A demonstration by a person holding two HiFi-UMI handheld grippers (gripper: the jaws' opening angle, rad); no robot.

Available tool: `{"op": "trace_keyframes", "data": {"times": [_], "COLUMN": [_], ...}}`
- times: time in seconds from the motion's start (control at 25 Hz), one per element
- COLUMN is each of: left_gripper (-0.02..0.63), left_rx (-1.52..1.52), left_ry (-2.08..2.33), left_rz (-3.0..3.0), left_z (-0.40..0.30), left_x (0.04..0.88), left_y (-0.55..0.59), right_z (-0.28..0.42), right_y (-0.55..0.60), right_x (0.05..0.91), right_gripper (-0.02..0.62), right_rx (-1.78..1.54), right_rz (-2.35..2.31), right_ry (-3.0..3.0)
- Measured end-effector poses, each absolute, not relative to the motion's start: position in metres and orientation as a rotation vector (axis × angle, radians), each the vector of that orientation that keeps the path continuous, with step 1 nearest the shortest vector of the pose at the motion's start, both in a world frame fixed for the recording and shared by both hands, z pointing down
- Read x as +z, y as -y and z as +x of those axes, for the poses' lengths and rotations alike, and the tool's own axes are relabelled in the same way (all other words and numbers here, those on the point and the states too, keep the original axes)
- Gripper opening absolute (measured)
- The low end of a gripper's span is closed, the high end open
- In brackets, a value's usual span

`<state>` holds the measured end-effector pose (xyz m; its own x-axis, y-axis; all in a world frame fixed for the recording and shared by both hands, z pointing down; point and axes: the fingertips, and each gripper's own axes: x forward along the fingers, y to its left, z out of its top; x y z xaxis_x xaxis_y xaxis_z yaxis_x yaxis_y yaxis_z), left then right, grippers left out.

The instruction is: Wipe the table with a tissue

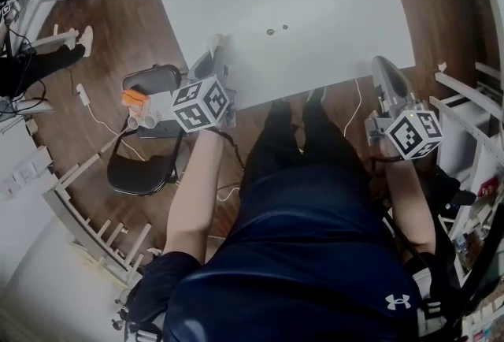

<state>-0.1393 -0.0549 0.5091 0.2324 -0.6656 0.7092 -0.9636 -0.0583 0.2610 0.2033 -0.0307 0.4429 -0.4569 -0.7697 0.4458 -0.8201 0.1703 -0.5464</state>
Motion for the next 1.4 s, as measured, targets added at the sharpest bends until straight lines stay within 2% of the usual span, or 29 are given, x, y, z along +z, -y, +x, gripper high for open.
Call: {"op": "trace_keyframes", "data": {"times": [0.16, 0.32, 0.52, 0.96, 1.4], "left_gripper": [0.017, 0.017, 0.017, 0.017, 0.017], "left_rx": [0.465, 0.457, 0.628, 1.139, 1.162], "left_ry": [1.442, 1.275, 1.151, 0.919, 0.910], "left_rz": [1.818, 1.970, 2.088, 2.248, 2.238], "left_z": [-0.118, -0.036, 0.044, 0.078, 0.068], "left_x": [0.498, 0.484, 0.504, 0.543, 0.550], "left_y": [0.070, 0.089, 0.088, 0.072, 0.072], "right_z": [0.206, 0.208, 0.209, 0.219, 0.200], "right_y": [0.042, 0.047, 0.040, 0.023, 0.025], "right_x": [0.446, 0.448, 0.450, 0.464, 0.465], "right_gripper": [0.011, 0.011, 0.011, 0.011, 0.011], "right_rx": [1.160, 1.169, 1.211, 1.273, 1.283], "right_rz": [1.615, 1.640, 1.648, 1.638, 1.566], "right_ry": [2.349, 2.343, 2.335, 2.293, 2.306]}}
